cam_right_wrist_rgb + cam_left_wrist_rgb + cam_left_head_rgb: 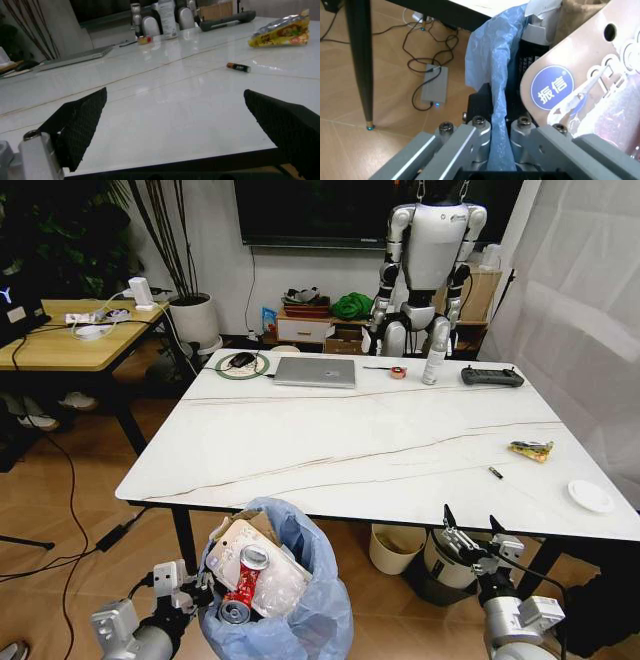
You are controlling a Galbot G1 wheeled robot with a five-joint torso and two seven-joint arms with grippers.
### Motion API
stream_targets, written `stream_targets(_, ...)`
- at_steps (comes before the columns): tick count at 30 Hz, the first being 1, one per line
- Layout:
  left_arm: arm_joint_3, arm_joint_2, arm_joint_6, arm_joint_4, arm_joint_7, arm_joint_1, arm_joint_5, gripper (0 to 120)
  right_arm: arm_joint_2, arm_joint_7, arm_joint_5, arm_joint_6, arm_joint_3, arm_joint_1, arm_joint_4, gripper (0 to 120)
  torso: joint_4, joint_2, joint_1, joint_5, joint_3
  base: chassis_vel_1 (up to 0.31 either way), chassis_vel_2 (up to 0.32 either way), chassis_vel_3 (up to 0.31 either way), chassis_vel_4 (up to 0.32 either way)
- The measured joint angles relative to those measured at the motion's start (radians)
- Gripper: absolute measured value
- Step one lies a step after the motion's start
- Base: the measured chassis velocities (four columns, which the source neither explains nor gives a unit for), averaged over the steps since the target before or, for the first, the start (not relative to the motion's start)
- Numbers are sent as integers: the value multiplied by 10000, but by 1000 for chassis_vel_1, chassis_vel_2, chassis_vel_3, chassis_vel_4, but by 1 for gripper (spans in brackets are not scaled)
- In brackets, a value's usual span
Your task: Pick up the trash bin and place the trash from the table into it.
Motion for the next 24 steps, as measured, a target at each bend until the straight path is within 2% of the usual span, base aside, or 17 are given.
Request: stream_targets(24, 10, -17, -8, -88, 24, 39, 26, 0, -78, -99, 64, 69, 44, -42, 7, 100, -2, 0, 0, -1, 0, -89, -91, 81, 92)
